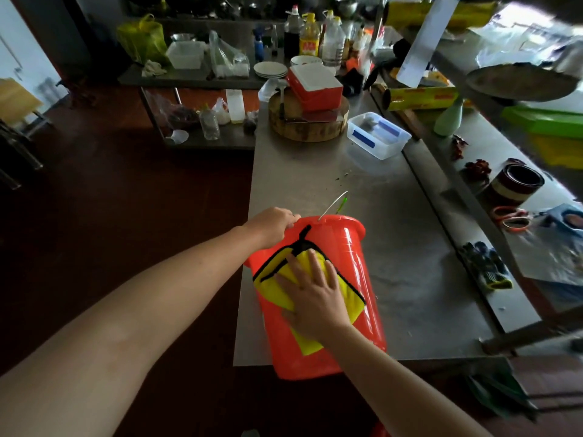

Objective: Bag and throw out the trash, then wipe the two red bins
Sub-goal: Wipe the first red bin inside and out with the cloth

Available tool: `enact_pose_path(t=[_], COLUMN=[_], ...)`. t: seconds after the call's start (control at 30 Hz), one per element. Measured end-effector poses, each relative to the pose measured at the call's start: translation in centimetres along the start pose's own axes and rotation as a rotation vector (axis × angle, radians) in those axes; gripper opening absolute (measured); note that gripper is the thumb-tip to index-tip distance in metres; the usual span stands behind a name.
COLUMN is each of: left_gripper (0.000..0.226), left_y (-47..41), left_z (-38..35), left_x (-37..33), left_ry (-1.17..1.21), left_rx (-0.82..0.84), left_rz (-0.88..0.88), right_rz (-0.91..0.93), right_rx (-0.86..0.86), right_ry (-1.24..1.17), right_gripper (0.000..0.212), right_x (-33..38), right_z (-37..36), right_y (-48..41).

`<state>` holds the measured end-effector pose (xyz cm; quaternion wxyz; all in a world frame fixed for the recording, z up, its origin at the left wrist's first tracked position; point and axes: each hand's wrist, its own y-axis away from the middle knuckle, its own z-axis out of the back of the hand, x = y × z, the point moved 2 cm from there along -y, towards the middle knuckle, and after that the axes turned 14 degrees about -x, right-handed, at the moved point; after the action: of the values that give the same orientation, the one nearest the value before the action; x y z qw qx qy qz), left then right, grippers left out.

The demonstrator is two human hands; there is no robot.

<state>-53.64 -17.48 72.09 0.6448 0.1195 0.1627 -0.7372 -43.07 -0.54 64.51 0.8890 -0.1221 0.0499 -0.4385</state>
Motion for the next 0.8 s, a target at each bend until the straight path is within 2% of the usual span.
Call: enact_pose_path(t=[0.13,0.3,0.43,0.53,0.67,0.8], left_gripper=[0.055,0.053,0.051,0.052,0.057,0.059], left_y=[0.1,0.2,0.0,-0.2,-0.5,-1.1], left_z=[0.0,-0.2,-0.5,-0.7,-0.8,-1.0], left_x=[0.8,1.5,1.3,1.1,0.4,-0.4], left_ry=[-0.018,-0.026,-0.01,-0.012,-0.007,-0.009], left_rx=[-0.003,-0.001,-0.024,-0.025,-0.014,0.009], left_rz=[-0.026,-0.028,-0.033,-0.017,0.0,-0.01], right_rz=[-0.212,-0.301,-0.6,-0.763,-0.802,-0.584], right_rx=[-0.088,-0.089,-0.111,-0.053,-0.066,-0.09], right_ry=[-0.152,-0.365,-0.69,-0.792,-0.731,-0.37], right_gripper=[0.07,0.069,0.071,0.066,0.07,0.072], right_x=[-5.8,-10.3,-12.7,-13.9,-13.1,-8.3], right_z=[-0.1,-0.3,-1.1,-1.9,-1.6,-0.4], right_y=[0.5,-0.3,-0.3,0.1,0.2,1.6])
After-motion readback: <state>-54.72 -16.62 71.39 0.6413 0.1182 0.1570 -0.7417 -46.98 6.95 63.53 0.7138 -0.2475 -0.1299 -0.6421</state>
